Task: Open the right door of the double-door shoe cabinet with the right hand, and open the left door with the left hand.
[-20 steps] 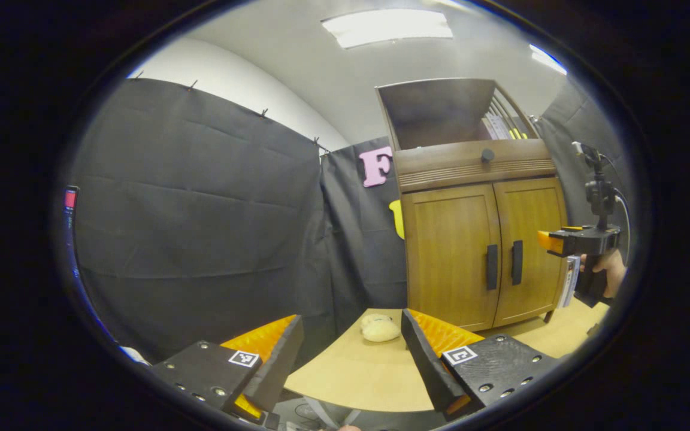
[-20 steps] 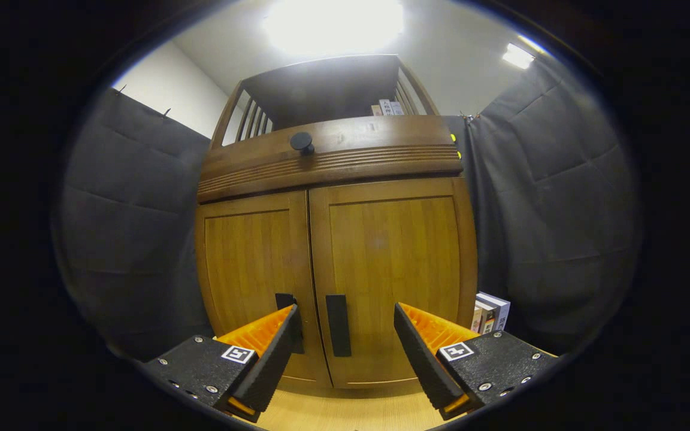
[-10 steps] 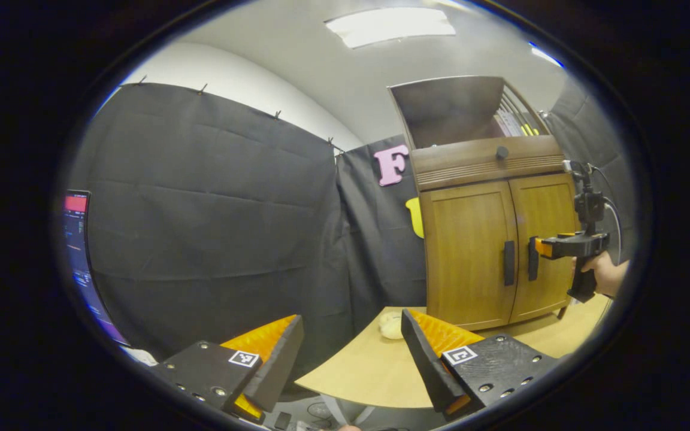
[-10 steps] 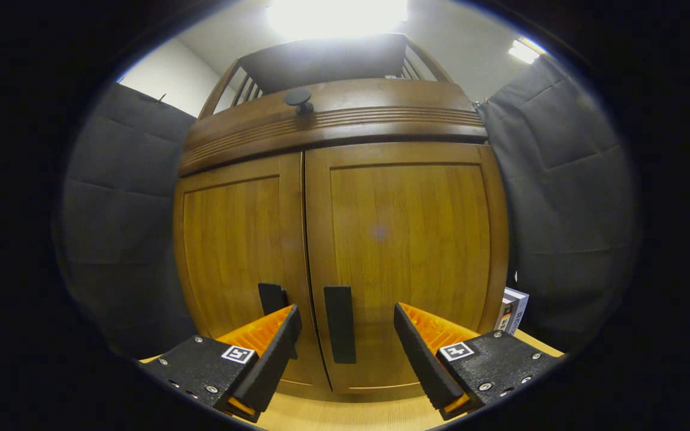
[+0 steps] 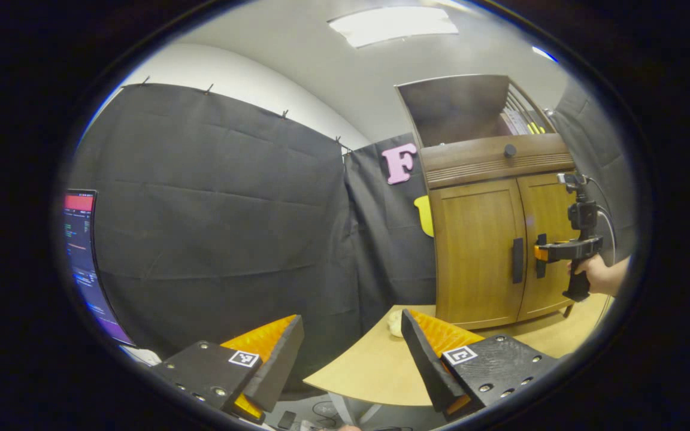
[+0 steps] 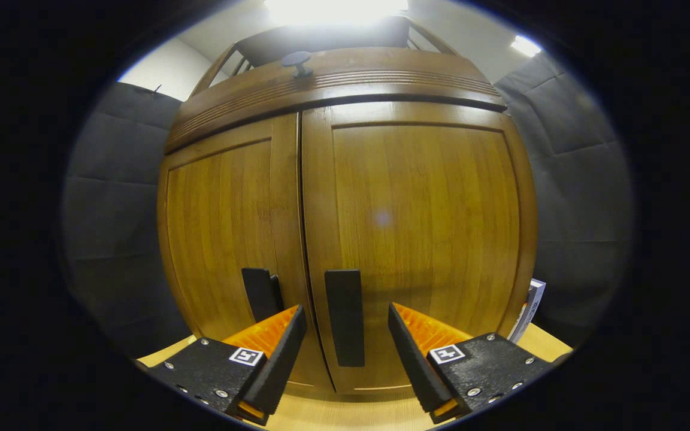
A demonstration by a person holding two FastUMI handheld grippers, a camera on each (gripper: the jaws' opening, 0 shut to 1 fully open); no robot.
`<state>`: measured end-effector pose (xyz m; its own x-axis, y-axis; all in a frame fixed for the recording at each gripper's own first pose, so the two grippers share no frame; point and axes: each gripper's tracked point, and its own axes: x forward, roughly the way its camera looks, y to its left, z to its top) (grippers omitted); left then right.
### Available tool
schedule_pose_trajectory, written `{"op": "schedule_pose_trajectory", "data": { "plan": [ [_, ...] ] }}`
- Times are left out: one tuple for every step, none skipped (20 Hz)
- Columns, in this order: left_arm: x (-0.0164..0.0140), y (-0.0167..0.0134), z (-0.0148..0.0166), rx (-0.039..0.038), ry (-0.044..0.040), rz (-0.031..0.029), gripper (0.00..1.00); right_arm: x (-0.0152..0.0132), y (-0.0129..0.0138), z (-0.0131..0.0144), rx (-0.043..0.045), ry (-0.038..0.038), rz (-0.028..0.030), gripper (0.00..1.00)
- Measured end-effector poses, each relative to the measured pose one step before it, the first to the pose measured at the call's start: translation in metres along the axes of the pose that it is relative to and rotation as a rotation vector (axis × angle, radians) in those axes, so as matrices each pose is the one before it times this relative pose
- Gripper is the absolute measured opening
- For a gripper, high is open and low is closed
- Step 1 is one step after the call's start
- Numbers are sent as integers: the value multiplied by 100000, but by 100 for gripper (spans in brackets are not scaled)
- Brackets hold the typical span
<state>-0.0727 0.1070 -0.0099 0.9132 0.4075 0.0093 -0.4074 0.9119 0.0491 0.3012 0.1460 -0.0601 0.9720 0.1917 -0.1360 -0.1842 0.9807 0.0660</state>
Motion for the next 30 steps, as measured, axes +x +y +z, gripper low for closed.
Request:
{"op": "schedule_pose_trajectory", "data": {
  "plan": [
    [-43, 106, -53, -85, 152, 192, 100, 382, 105, -185, 47, 887, 82, 81],
    [-76, 143, 60, 23, 125, 225, 100, 381, -30, -172, 323, 743, -46, 78],
    [11, 24, -62, 128, 64, 272, 100, 395, -13, -147, 624, 682, 164, 71],
    [-64, 151, 41, 122, 104, 254, 100, 531, -52, -319, 598, 542, 15, 68],
    [-100, 161, 3, 28, 197, 308, 100, 423, -66, -210, 364, 938, -25, 59],
    [-75, 200, 29, -14, 63, 178, 100, 268, -236, -173, -128, 386, -604, 53],
    [-62, 16, 8, 24, 26, 197, 100, 241, -282, -54, -177, 524, -610, 47],
    [-54, 100, 63, 49, 39, 46, 100, 21, -284, -170, 465, 198, -199, 43],
    [97, 69, -43, -38, 24, -5, 100, 24, 111, 2, 739, 122, 339, 37],
    [70, 43, 27, -28, -44, -49, 100, -70, 9, -64, -266, 148, 710, 36],
    [60, -28, 1, -119, 51, -189, 100, -14, -7, 103, -544, 160, 388, 33],
    [66, -109, 53, -225, 7, -356, 94, 0, -32, -43, -526, 637, 210, 32],
    [26, -129, -21, -258, -49, -422, 94, -89, -3, -18, -99, 494, 158, 28],
    [22, -66, 107, -304, -280, -500, 94, -217, 22, -58, -95, 267, 105, 28],
    [199, -167, 2, -185, -435, -740, 94, -277, -11, 22, -115, -67, -20, 29],
    [192, -155, 38, -2, -327, -727, 94, -323, 53, -8, 40, -88, -37, 28],
    [133, -87, 44, -98, -288, -866, 94, -400, 83, 64, 185, -109, 47, 28],
    [169, -175, 11, -277, -214, -986, 94, -515, 3, -122, 414, 237, 143, 28],
    [85, -178, 19, -395, -298, -898, 94, -531, -59, -16, 449, 165, 336, 28],
    [183, -134, 36, -535, -105, -628, 94, -620, -54, -35, 191, -61, 507, 28],
    [143, -267, -91, -468, 125, -716, 94, -604, -126, -31, -61, -70, 528, 27],
    [71, -204, -24, -291, 130, -769, 94, -493, -12, -45, -114, -219, 350, 27],
    [90, -154, -9, -123, 12, -977, 94, -485, -75, -15, -14, 41, 165, 28],
    [156, -152, 77, 72, -171, -912, 94, -588, -155, -81, 330, 243, 152, 28],
    [213, -176, -54, -21, -315, -1114, 94, -559, -175, -13, 745, 316, 338, 28],
    [212, -217, 48, -149, -200, -1110, 94, -616, 298, -229, 580, 98, 424, 28],
    [200, -240, -13, -85, -313, -949, 100, -519, -15, -127, 198, 66, 504, 28],
    [244, -267, 42, 14, -272, -985, 100, -580, -74, -146, 22, 179, 514, 28],
    [251, -298, 24, 21, -172, -969, 100, -539, -63, 93, 26, 137, 404, 28],
    [255, -465, 42, -173, 75, -911, 100, -450, -103, -83, -8, 170, 427, 28]
  ]
}}
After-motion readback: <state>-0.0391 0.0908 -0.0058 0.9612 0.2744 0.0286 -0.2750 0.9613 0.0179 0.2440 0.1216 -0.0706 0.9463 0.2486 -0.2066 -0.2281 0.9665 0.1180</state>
